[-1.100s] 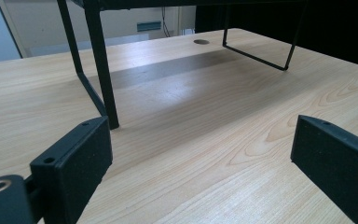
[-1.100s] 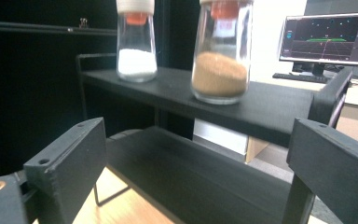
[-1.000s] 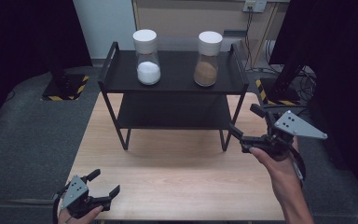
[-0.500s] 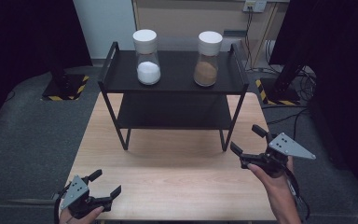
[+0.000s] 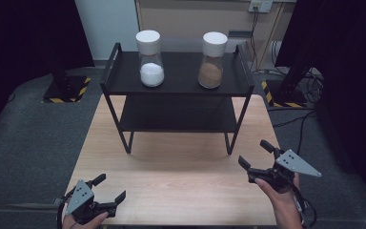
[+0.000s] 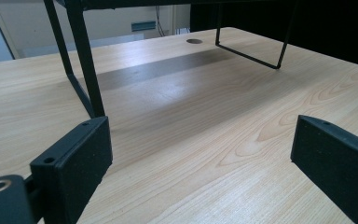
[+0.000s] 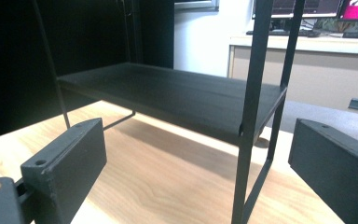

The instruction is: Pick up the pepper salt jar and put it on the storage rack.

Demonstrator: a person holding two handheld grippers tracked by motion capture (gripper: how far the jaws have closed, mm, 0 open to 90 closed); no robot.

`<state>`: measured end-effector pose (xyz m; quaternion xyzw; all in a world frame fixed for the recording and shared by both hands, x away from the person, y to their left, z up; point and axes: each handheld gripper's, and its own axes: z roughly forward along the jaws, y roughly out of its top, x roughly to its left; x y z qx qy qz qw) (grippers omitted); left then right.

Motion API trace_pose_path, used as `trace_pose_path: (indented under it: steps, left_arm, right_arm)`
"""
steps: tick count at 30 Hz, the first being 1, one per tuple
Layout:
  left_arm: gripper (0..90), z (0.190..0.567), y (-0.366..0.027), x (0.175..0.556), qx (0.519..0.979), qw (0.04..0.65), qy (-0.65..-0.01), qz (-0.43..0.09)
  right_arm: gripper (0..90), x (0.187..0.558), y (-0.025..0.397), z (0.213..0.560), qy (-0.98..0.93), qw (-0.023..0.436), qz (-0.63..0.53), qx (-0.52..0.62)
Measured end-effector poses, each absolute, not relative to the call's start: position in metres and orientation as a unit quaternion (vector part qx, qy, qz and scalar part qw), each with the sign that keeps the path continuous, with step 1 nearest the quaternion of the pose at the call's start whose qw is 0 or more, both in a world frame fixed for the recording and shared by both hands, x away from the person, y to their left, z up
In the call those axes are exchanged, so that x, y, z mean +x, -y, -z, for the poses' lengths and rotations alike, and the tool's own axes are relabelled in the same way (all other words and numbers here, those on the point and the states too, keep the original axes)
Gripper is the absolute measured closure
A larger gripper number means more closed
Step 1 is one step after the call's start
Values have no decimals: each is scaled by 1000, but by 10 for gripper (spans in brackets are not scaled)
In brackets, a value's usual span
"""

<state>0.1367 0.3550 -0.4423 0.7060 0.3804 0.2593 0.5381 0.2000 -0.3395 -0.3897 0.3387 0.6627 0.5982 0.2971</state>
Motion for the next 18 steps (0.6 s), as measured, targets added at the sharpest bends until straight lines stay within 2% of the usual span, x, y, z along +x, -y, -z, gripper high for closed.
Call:
trace_pose_path:
  steps: [9, 18]
  left_arm:
    - [40, 443, -354, 134, 701, 538, -384, -270]
    - [39, 444, -354, 134, 699, 541, -386, -266]
  right_arm:
    - [51, 189, 341, 418, -669, 285, -588, 354]
    - [50, 183, 347, 431, -670, 284, -581, 364]
